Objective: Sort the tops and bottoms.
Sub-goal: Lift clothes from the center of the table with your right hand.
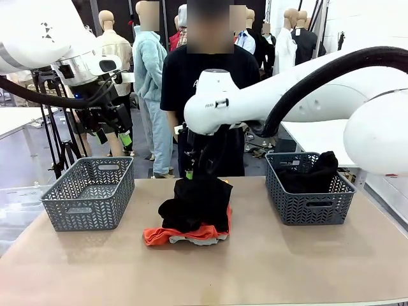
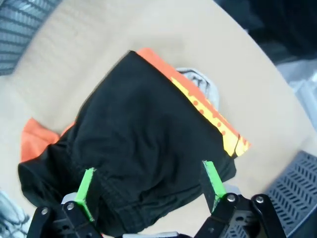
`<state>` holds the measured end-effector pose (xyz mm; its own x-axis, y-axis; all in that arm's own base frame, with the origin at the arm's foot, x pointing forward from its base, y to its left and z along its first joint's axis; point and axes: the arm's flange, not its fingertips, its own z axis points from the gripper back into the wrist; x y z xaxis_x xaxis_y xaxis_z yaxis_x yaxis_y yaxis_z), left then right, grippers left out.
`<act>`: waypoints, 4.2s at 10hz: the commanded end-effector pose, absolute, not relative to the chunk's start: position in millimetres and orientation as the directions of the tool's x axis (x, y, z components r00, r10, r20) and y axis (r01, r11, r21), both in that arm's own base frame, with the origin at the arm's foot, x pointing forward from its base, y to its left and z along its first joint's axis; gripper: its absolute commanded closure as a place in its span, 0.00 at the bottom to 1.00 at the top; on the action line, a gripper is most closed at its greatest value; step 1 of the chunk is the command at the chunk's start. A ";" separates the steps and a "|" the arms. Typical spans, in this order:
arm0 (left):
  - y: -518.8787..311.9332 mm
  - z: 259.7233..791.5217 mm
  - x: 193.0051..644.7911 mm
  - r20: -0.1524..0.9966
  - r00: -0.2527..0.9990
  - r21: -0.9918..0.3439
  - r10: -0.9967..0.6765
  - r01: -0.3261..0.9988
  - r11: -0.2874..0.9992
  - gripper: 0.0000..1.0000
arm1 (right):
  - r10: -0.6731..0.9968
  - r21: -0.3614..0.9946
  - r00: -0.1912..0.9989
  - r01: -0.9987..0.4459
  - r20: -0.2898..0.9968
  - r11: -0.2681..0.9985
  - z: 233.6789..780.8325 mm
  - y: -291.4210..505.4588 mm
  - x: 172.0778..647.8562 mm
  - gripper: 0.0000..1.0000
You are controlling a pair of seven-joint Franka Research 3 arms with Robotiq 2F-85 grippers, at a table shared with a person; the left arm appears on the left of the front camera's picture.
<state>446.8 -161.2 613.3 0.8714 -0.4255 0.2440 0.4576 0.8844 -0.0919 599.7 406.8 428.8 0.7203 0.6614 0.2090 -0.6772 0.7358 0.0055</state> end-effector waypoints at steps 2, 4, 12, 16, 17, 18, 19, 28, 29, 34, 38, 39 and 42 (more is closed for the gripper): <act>-159.4 614.9 446.7 0.245 0.871 -0.084 -0.426 0.457 0.886 0.12 | 0.554 -0.133 0.812 -0.538 0.181 0.832 405.0 411.6 582.9 0.00; -159.4 614.9 446.7 0.245 0.871 -0.084 -0.426 0.457 0.886 0.12 | 0.596 -0.068 0.781 -0.595 0.185 0.801 409.0 410.7 594.3 0.00; -159.4 614.9 446.7 0.245 0.871 -0.084 -0.426 0.457 0.886 0.12 | 0.373 -0.151 0.908 -0.348 0.190 0.925 386.2 431.6 589.1 0.00; -159.4 614.9 446.7 0.245 0.871 -0.084 -0.426 0.457 0.886 0.12 | 0.365 -0.119 0.916 -0.348 0.167 0.930 370.0 424.5 590.1 0.10; -159.4 614.9 446.7 0.245 0.871 -0.084 -0.426 0.457 0.886 0.12 | 0.362 -0.114 0.918 -0.347 0.162 0.931 369.0 423.3 590.3 0.28; -159.4 614.9 446.7 0.245 0.871 -0.084 -0.426 0.457 0.886 0.12 | 0.358 -0.099 0.922 -0.347 0.150 0.933 368.3 422.8 590.3 0.47; -159.4 614.9 446.7 0.245 0.871 -0.084 -0.426 0.457 0.886 0.12 | 0.358 -0.090 0.922 -0.347 0.149 0.933 367.3 422.8 590.3 0.65; -159.4 614.9 446.7 0.245 0.871 -0.084 -0.426 0.457 0.886 0.12 | 0.340 -0.061 0.927 -0.334 0.161 0.940 372.9 421.8 592.5 1.00; -159.4 614.9 446.7 0.245 0.871 -0.084 -0.426 0.457 0.886 0.12 | 0.340 -0.061 0.927 -0.334 0.161 0.940 372.9 421.8 592.5 1.00; -159.4 614.9 446.7 0.245 0.871 -0.084 -0.426 0.457 0.886 0.12 | 0.228 0.029 0.897 -0.258 0.378 0.966 483.1 396.3 563.2 1.00; -159.4 614.9 446.7 0.245 0.871 -0.084 -0.426 0.457 0.886 0.12 | 0.285 -0.024 0.860 -0.304 0.424 0.953 582.8 393.5 522.6 1.00; -159.4 614.9 446.7 0.245 0.871 -0.084 -0.426 0.457 0.886 0.12 | 0.251 0.008 0.874 -0.280 0.415 0.960 578.7 390.8 542.8 1.00; -159.4 614.9 446.7 0.245 0.871 -0.084 -0.426 0.457 0.886 0.12 | 0.251 0.008 0.874 -0.280 0.415 0.960 578.7 390.8 542.8 1.00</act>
<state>446.8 -161.3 613.6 0.8713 -0.4256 0.2446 0.4577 0.8844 -0.0916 543.1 389.3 573.0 0.8822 0.2588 0.3934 -0.2817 0.9595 0.0003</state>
